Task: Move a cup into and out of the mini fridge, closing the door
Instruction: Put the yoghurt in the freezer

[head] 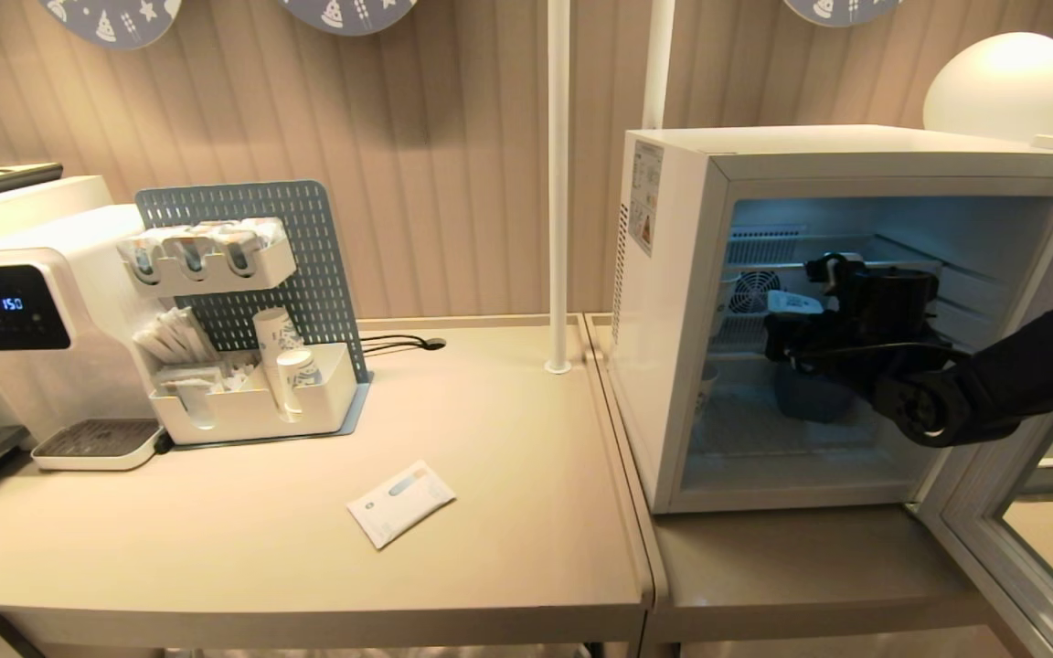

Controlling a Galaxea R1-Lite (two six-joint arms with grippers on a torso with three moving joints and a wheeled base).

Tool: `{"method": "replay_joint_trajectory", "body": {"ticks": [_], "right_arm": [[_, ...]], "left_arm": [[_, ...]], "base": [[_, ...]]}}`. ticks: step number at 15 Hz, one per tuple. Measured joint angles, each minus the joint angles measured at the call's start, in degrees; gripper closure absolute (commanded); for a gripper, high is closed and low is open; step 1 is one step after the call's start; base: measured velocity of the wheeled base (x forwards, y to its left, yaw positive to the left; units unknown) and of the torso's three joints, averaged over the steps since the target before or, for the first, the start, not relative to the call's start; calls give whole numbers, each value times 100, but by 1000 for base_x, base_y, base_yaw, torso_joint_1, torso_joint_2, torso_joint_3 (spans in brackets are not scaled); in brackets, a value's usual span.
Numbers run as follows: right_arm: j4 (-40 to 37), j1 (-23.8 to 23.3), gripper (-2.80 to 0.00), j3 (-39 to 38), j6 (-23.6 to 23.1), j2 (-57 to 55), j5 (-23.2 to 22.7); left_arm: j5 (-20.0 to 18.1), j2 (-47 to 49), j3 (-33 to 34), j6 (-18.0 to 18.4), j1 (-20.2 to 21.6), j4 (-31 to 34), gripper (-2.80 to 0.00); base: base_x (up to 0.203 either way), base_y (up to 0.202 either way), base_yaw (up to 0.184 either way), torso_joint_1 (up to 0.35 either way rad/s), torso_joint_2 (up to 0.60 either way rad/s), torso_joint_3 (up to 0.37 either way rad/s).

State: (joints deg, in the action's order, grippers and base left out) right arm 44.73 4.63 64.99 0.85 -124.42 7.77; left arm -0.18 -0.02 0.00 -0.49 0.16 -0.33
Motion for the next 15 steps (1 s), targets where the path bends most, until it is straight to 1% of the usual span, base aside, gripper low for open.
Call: {"method": "replay_joint_trajectory", "body": {"ticks": [9, 10, 15], "right_arm": [[-72, 0, 0, -237, -1, 314, 11], [-88, 0, -280, -258, -21, 344, 33], [-88, -1, -280, -229, -16, 391, 33]], "left_arm": [[2, 0, 0, -2, 0, 2, 0], [2, 0, 0, -2, 0, 0, 0], [0, 0, 0, -2, 0, 0, 0]], "base": [[0, 0, 0, 0, 0, 0], [0, 0, 0, 0, 0, 0], [0, 0, 0, 0, 0, 0]]}}
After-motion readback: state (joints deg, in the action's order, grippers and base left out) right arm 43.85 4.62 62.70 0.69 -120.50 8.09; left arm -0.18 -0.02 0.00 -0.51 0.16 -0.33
